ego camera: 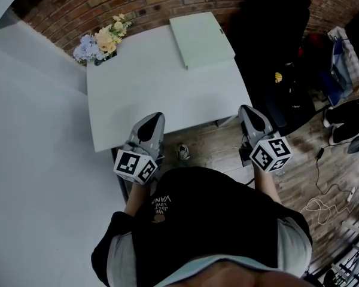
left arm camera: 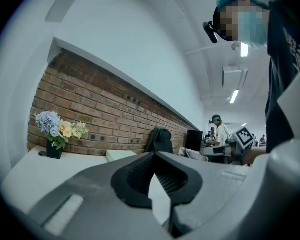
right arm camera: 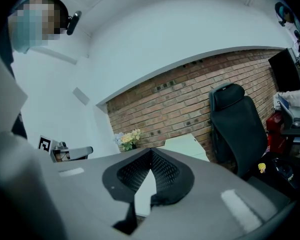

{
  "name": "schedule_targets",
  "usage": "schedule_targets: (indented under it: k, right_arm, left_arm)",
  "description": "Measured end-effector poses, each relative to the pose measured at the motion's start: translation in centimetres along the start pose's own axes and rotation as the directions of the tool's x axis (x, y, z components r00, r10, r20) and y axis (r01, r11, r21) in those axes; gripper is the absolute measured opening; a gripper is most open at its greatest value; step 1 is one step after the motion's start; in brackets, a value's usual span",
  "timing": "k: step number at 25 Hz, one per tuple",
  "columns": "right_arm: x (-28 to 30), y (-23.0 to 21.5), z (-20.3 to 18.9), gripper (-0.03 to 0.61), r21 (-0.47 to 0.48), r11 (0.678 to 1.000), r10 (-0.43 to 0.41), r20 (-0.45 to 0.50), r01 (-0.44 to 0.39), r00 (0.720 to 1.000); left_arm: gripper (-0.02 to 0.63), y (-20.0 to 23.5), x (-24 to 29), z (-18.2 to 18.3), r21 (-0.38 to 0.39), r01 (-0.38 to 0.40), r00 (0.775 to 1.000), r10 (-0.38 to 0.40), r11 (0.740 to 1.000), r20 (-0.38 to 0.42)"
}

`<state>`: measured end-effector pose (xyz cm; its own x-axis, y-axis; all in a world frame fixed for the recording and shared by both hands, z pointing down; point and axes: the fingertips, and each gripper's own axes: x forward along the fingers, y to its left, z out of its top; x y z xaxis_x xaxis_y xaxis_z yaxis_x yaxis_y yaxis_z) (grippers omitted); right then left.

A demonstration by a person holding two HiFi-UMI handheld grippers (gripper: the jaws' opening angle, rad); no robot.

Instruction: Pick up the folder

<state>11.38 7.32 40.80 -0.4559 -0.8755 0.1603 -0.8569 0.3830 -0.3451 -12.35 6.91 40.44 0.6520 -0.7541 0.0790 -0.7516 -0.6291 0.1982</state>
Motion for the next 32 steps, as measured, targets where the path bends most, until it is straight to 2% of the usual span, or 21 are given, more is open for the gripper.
schedule_targets:
  k: [9, 19, 32]
  right_arm:
    - [5.4, 0.6, 0.8, -0.003, 0.012, 0.999, -0.046, 0.024, 0.046, 0.999]
    - [8.3, 0.5, 0.3, -0.003, 0.045, 0.989, -0.142, 0.041, 0.141, 0.989]
    - [10.3, -1.0, 0.1, -0.002, 0.042, 0.989, -0.145, 0.019, 0.144, 0.989]
  left_arm:
    - [0.000, 6.2, 2.9, 1.6, -0.003, 0.041, 0.999, -0.041, 0.999, -0.007]
    - [0.000, 10.3, 5.0, 1.9, 0.008, 0.125, 0.991, -0.124, 0.992, -0.041]
    - [0.000, 10.8, 7.0, 0.1, -0.027, 0.129, 0.989, -0.130, 0.991, -0.068]
